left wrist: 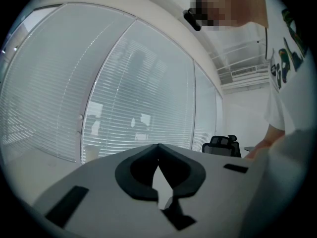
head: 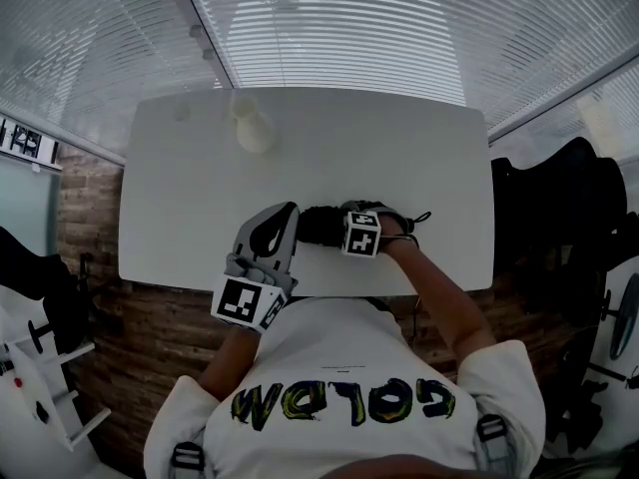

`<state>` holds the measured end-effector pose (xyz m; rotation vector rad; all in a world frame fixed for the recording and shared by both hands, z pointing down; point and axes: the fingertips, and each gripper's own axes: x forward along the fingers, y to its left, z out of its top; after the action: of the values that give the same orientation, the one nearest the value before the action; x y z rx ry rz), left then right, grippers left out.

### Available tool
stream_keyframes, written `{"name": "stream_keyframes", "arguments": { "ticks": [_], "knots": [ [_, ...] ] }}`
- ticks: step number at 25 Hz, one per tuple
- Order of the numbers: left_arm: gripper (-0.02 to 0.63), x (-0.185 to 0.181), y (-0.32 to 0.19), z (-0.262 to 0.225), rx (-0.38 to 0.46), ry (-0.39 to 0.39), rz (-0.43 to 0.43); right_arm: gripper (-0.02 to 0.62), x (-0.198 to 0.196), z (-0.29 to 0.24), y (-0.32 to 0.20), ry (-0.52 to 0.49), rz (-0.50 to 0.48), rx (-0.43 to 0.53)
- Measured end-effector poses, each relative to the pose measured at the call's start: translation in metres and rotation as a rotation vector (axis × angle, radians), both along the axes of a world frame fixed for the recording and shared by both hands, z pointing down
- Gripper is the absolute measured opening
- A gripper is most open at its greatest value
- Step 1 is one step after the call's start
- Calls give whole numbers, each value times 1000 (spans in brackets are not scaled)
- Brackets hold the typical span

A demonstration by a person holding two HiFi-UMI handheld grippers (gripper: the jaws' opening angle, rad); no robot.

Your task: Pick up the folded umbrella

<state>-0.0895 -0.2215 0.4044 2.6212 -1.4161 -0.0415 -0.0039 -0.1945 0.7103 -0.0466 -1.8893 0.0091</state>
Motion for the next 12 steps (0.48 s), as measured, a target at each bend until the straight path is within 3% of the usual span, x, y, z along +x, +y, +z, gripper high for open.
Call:
{"name": "stream_keyframes", "arguments": {
  "ticks": [5, 12],
  "knots": [
    [9, -1, 1, 2, -4, 3, -1, 347, 5, 8, -3, -8, -9, 17],
    [9, 1, -2, -3, 7, 12, 7, 277, 4, 2, -3, -29, -15, 35]
  ]
}}
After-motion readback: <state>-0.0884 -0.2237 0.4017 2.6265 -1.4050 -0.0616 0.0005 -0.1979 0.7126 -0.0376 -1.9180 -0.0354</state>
